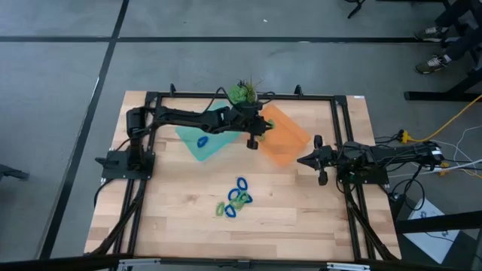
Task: Sort spring keychains
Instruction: Put the green spring keychain into the orange bin
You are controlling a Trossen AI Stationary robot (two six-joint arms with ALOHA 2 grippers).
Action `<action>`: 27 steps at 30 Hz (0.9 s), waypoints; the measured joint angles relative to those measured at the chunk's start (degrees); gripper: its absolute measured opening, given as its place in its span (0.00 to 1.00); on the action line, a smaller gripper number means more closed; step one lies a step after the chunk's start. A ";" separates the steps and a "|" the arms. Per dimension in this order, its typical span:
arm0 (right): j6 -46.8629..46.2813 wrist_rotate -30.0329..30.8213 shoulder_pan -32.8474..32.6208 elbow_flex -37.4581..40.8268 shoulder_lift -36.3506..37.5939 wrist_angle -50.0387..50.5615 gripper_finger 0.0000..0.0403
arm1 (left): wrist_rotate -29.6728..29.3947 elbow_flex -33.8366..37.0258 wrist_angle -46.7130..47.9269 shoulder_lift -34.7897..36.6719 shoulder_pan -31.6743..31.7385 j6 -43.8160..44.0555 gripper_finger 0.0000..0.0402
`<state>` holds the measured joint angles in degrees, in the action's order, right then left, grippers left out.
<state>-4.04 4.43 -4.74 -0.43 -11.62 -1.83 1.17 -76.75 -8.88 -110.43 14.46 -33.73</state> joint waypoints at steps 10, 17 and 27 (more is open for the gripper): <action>0.00 0.00 0.00 0.00 0.01 0.01 0.02 | -0.13 0.00 1.32 -3.79 1.01 1.23 0.06; 0.01 0.00 0.00 0.00 0.02 0.02 0.02 | 0.00 0.00 3.08 -3.96 2.41 4.42 0.07; 0.01 0.02 -0.01 0.00 0.00 0.00 0.02 | 0.90 0.00 3.08 -3.96 2.36 4.52 0.16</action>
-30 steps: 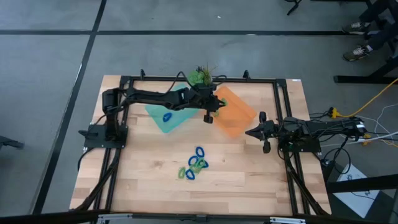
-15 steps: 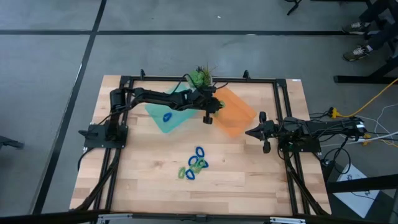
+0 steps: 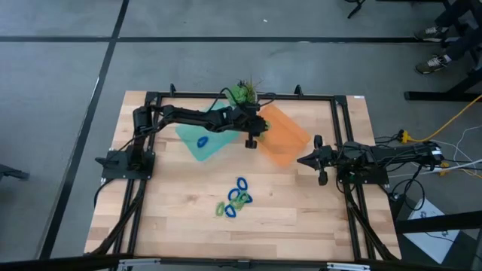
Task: Sort spring keychains
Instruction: Put the green spring keychain into the orange bin
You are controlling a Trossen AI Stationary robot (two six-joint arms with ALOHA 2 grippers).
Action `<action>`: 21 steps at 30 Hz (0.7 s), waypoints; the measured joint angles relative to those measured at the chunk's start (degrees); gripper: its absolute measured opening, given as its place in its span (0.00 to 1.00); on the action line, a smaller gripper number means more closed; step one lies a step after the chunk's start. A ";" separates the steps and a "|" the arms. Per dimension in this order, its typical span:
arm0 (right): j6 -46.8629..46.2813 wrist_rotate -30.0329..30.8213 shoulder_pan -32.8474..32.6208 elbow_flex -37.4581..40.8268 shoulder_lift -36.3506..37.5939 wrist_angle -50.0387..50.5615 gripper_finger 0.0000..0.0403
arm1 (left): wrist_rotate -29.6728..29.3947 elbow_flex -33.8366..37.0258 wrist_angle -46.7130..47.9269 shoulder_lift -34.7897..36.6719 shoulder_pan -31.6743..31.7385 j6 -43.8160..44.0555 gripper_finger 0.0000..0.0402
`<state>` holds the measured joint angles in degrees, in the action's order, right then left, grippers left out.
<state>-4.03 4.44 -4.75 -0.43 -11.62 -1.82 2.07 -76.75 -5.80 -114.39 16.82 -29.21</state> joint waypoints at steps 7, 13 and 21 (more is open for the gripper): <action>0.00 -0.02 0.02 0.00 0.01 0.00 0.02 | -0.02 0.00 -0.02 0.00 -0.09 0.47 0.29; -0.02 -0.02 0.00 0.00 0.02 0.00 0.02 | -0.04 0.00 0.02 0.00 -0.22 1.65 0.39; 0.00 -0.02 0.00 0.00 0.00 0.00 0.02 | 0.05 0.00 0.17 0.02 -0.52 4.06 0.47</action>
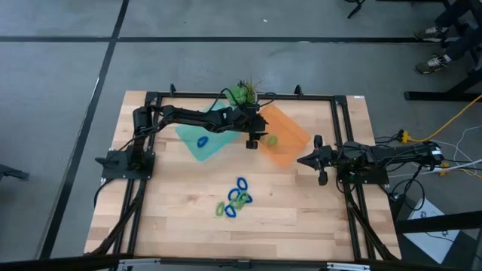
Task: Sort spring keychains
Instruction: Put the green spring keychain into the orange bin
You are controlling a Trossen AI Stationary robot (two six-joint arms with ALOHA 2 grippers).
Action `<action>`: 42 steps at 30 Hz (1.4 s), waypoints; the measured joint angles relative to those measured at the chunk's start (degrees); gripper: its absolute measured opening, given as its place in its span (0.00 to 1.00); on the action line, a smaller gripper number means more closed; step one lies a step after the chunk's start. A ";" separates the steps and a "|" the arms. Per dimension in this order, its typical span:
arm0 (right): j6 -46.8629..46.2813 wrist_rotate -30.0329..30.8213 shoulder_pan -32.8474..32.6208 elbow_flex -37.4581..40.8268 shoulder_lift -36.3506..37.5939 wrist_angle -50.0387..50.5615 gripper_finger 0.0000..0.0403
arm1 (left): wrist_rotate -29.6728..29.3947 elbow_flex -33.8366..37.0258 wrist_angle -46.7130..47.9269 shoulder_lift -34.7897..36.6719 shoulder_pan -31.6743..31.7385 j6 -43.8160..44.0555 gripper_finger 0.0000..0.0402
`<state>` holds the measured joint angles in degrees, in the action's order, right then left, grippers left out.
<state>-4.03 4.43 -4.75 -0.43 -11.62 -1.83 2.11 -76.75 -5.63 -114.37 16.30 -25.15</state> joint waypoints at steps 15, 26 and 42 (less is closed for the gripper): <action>0.00 0.00 0.01 0.00 0.00 0.01 0.02 | 8.10 0.00 0.89 1.15 -6.20 -1.61 0.45; -0.02 0.00 0.01 0.00 0.01 0.00 0.02 | 9.27 -0.02 10.05 9.26 -11.97 -2.09 0.43; 0.00 0.00 0.00 0.00 0.02 0.00 0.02 | -3.79 -0.02 29.75 21.89 -23.80 -0.14 0.42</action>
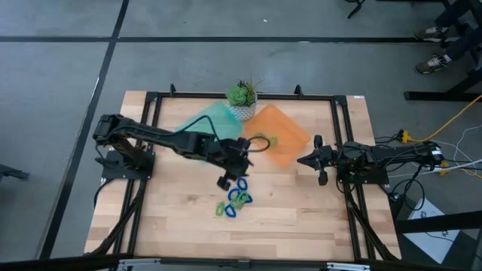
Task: Sort spring keychains
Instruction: Put the green spring keychain into the orange bin
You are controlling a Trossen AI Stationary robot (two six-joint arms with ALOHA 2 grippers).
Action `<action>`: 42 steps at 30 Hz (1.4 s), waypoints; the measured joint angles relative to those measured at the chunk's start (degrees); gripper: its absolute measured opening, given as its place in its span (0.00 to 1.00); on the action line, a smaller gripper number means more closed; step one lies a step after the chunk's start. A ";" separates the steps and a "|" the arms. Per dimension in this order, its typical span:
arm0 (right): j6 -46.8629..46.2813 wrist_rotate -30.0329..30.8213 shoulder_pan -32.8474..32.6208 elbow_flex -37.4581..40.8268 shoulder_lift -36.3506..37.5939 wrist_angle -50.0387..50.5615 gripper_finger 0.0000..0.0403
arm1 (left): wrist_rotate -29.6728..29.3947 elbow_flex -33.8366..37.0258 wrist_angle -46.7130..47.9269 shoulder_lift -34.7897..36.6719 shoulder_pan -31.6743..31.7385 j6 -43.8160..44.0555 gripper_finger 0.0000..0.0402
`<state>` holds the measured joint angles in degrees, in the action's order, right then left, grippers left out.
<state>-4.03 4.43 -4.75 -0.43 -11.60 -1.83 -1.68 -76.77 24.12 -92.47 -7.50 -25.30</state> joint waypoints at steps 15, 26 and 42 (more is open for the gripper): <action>0.00 0.00 0.01 0.00 -0.02 0.00 0.02 | -0.26 0.00 14.89 3.94 -11.77 14.95 0.40; 0.00 0.00 0.02 0.00 -0.01 0.00 0.02 | -0.25 0.00 21.01 3.94 -17.81 25.43 0.38; 0.00 0.00 0.02 0.00 -0.02 0.00 0.02 | 0.19 0.00 27.68 3.61 -21.81 35.09 0.37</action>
<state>-4.03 4.43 -4.73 -0.43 -11.62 -1.83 -1.49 -76.77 51.81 -88.86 -29.30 9.79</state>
